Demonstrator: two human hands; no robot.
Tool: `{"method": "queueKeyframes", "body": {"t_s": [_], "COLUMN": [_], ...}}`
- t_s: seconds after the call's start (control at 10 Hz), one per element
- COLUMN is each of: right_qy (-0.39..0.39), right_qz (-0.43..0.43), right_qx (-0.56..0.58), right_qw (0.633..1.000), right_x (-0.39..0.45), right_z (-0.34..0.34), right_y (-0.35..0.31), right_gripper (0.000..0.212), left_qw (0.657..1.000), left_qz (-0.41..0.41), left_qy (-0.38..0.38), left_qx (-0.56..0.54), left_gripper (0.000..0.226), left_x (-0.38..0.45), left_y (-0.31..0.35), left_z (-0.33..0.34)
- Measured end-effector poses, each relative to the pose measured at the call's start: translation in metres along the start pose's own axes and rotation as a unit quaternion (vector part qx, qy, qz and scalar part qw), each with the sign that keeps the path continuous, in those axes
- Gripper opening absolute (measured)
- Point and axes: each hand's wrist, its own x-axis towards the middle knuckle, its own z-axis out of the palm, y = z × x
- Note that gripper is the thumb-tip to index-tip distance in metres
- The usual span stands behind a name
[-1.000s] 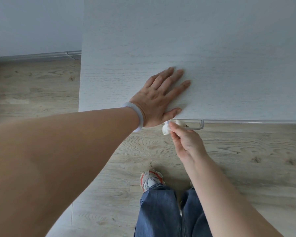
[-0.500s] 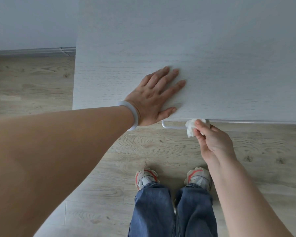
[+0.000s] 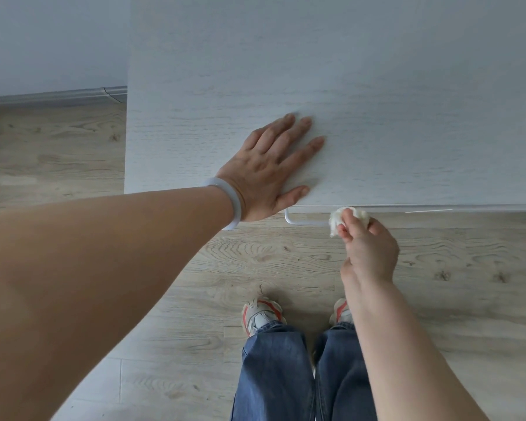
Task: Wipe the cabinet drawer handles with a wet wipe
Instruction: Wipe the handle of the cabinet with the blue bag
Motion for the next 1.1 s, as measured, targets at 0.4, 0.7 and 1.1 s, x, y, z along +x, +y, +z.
{"method": "queueKeyframes", "body": {"t_s": [0.4, 0.7, 1.1], "right_qy": [0.041, -0.005, -0.007], "right_qz": [-0.13, -0.085, 0.23], "right_qx": [-0.133, -0.142, 0.123], "right_qw": [0.982, 0.986, 0.965], "right_x": [-0.004, 0.01, -0.044], "right_z": [0.0, -0.002, 0.034], "right_y": [0.015, 0.007, 0.027], "right_gripper": [0.017, 0.032, 0.01], "left_qw": [1.0, 1.0, 1.0], "left_qz": [0.0, 0.001, 0.001], "left_qy": [-0.001, -0.003, -0.006], "left_qx": [-0.003, -0.004, 0.004], "left_gripper": [0.073, 0.073, 0.074], "left_x": [-0.001, 0.001, 0.0], "left_y": [0.0, 0.001, 0.0], "left_z": [0.001, 0.0, 0.0]}}
